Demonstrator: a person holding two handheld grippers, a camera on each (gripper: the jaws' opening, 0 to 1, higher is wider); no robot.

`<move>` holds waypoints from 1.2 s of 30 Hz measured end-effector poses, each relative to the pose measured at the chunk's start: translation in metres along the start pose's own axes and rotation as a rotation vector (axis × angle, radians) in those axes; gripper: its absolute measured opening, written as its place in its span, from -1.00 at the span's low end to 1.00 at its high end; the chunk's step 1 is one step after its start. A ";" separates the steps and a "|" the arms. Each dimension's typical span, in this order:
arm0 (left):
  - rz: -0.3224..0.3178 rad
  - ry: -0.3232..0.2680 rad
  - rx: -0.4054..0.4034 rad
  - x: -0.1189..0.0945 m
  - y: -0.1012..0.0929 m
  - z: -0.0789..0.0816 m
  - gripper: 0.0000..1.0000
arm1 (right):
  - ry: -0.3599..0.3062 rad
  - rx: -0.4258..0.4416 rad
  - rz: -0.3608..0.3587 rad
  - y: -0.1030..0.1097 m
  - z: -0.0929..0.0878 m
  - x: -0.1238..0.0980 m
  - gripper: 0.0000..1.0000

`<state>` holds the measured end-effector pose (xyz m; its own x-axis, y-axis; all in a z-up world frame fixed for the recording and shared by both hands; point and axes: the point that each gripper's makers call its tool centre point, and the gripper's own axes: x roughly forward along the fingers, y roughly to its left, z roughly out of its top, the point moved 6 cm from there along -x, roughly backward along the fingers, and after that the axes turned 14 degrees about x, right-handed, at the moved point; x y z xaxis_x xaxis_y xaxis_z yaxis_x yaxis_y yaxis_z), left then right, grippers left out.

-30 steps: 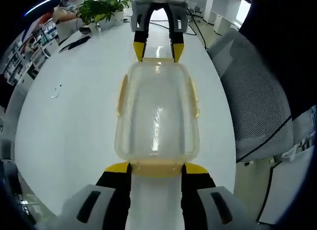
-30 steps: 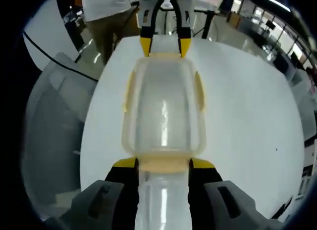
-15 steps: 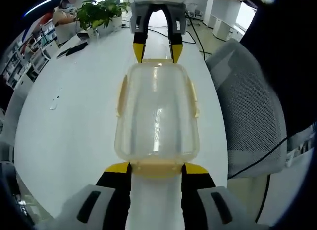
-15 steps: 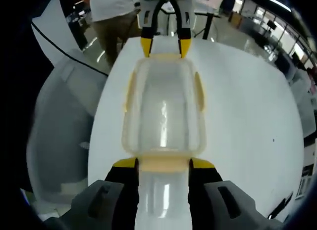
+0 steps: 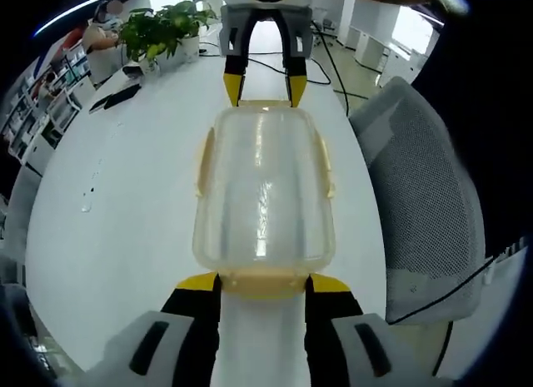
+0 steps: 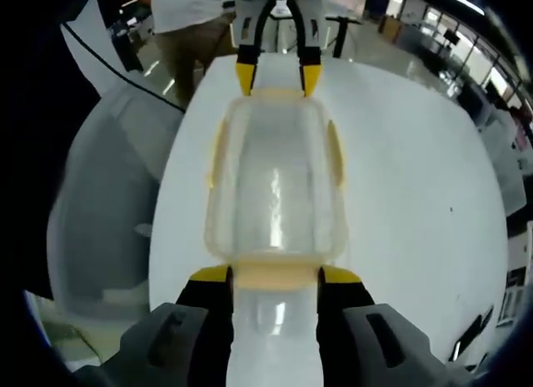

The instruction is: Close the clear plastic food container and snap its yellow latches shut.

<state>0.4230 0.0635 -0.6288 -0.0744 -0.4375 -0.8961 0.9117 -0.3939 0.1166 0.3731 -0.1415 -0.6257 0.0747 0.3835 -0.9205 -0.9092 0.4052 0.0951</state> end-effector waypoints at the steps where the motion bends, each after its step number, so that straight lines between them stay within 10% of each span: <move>1: 0.000 0.001 0.001 0.001 0.001 0.002 -0.32 | -0.001 0.001 -0.001 -0.001 -0.002 -0.001 -0.31; 36: -0.001 -0.006 0.010 0.062 0.034 0.063 -0.32 | 0.036 0.024 -0.018 -0.037 -0.082 -0.014 -0.29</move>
<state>0.4238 -0.0273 -0.6533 -0.0779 -0.4420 -0.8936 0.9077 -0.4022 0.1198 0.3720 -0.2294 -0.6476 0.0751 0.3458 -0.9353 -0.8978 0.4316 0.0875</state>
